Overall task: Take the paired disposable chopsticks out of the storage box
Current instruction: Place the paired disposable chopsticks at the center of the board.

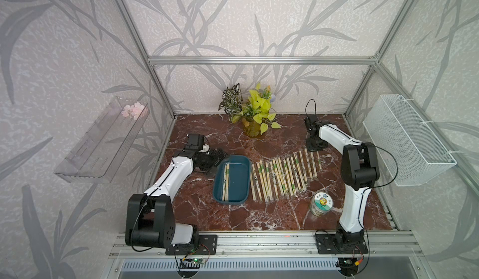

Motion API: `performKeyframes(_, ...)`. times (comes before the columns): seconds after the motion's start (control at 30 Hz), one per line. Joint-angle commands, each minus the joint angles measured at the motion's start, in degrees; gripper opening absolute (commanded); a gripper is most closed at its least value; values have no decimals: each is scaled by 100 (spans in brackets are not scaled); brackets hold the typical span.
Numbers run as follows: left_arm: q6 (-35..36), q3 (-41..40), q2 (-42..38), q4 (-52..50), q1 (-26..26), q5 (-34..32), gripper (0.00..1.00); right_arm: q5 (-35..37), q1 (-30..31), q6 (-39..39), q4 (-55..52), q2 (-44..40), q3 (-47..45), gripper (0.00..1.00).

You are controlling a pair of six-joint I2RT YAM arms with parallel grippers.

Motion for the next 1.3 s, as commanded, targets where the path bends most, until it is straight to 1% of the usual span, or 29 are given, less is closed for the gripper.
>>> performKeyframes(0.0,58,192,49,-146,-13,-61,100,105,-31,-18,-78,200,-34,0)
performKeyframes(0.1,76,221,55,-177,-15,-70,100,106,-28,-19,-44,244,-68,1)
performKeyframes(0.47,101,221,6,-233,-17,-102,100,114,-32,90,-88,345,-57,20)
performKeyframes(0.6,98,187,-21,-239,-14,-104,100,53,-31,198,-122,203,-82,21)
performKeyframes(0.8,156,129,-86,-295,-11,-149,100,-427,40,618,-141,-355,-213,22)
performKeyframes(0.87,173,92,-90,-296,-14,-177,100,-626,167,753,-115,-574,-268,22)
performKeyframes(0.97,217,21,-100,-338,-5,-253,100,-835,537,943,-111,-909,-312,22)
performKeyframes(1.1,267,-83,-102,-343,32,-280,100,-987,1277,1252,-132,-1238,-300,23)
performKeyframes(1.27,296,-178,-119,-340,139,-333,100,-1414,2176,1785,42,-1534,-336,24)
